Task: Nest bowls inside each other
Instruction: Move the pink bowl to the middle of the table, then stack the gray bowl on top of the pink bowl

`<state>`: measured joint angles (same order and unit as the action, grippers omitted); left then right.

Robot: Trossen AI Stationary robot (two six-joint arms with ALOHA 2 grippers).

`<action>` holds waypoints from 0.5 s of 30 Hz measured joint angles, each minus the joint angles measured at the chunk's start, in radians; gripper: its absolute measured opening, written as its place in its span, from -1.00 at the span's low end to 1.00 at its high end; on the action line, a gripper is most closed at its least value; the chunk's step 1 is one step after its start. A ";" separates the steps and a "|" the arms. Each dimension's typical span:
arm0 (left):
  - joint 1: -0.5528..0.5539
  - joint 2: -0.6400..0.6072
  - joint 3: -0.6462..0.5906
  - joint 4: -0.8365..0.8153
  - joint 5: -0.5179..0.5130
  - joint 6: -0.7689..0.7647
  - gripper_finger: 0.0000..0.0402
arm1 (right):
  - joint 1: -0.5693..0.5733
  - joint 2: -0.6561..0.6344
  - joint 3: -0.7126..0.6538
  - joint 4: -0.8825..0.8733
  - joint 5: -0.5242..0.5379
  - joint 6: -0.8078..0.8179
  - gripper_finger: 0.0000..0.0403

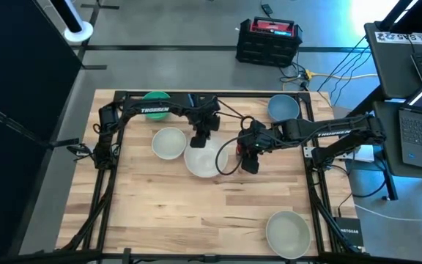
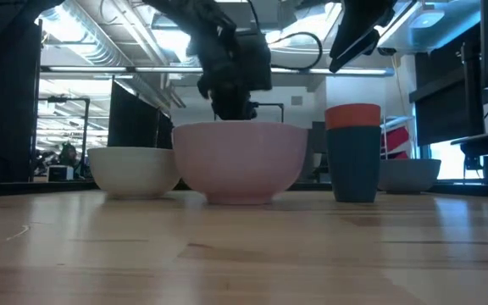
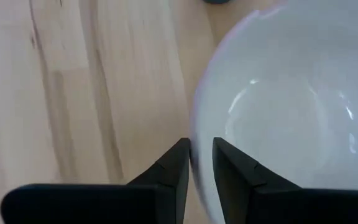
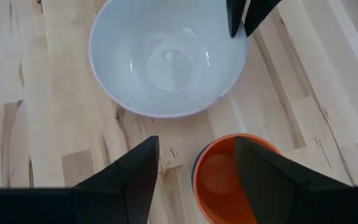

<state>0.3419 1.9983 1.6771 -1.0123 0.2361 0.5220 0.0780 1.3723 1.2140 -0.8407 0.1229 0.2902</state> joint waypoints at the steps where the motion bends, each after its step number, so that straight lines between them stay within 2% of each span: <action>1: 0.000 0.000 0.017 -0.028 -0.001 0.008 -0.73 | 0.000 0.000 0.000 0.000 0.000 0.000 -0.04; 8: 0.006 -0.065 0.064 -0.263 0.001 0.023 -0.73 | 0.000 0.000 0.000 -0.003 0.000 -0.008 -0.04; 15: 0.008 -0.252 0.064 -0.330 -0.044 -0.014 -0.73 | -0.002 0.000 0.000 0.000 0.029 -0.035 -0.04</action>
<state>0.3497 1.7460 1.7409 -1.3420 0.1925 0.5084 0.0765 1.3727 1.2140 -0.8409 0.1516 0.2554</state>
